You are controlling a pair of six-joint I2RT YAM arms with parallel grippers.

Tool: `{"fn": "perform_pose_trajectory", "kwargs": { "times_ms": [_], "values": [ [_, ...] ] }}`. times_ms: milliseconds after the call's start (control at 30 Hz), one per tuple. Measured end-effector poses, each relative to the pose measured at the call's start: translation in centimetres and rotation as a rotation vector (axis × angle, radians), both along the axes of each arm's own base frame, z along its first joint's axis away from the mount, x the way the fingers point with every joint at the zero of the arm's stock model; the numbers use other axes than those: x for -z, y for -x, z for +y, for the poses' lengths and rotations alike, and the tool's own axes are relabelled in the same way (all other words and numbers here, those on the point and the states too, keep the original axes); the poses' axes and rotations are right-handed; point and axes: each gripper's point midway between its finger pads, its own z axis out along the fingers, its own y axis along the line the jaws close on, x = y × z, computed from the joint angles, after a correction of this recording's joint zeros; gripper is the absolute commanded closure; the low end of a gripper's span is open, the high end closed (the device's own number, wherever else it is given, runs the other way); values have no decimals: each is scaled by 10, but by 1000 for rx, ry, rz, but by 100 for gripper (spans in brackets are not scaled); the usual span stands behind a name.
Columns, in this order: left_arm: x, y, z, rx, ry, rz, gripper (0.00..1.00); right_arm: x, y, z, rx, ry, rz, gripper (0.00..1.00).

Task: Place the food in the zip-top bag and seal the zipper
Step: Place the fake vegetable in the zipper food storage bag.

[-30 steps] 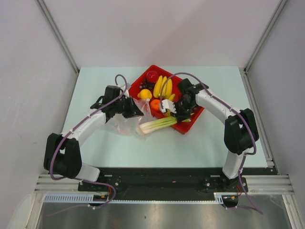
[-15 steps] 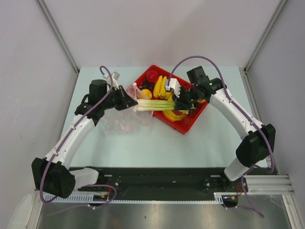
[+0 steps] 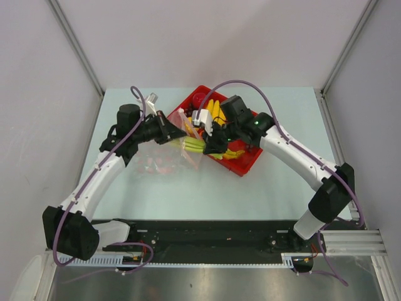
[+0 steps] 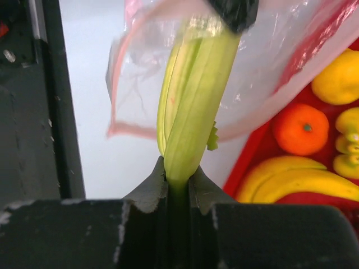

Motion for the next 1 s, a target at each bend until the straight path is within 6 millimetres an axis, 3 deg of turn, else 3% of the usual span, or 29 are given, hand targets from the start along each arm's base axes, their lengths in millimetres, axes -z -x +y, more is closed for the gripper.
{"fn": "perform_pose_trajectory", "kwargs": {
  "times_ms": [100,300,567,700,900,933,967,1000],
  "values": [
    [-2,3,-5,13,38,17,100,-2,-2,15,53,-40,41,100],
    [-4,6,-12,33,102,40,100,1,-29,31,230,-158,223,100],
    [-8,10,-17,53,161,65,100,-17,-52,48,361,-442,493,100],
    [-14,10,-19,49,184,66,100,-10,-49,56,402,-509,584,100],
    [-26,9,-22,50,241,70,99,-17,-42,84,448,-582,583,99],
    [-28,8,-22,48,247,71,100,-17,-41,88,454,-585,578,94],
    [-29,8,-22,47,252,70,100,-17,-39,91,458,-587,572,76],
    [-30,8,-22,46,256,70,100,-16,-37,94,463,-583,569,67]
  ]
}}
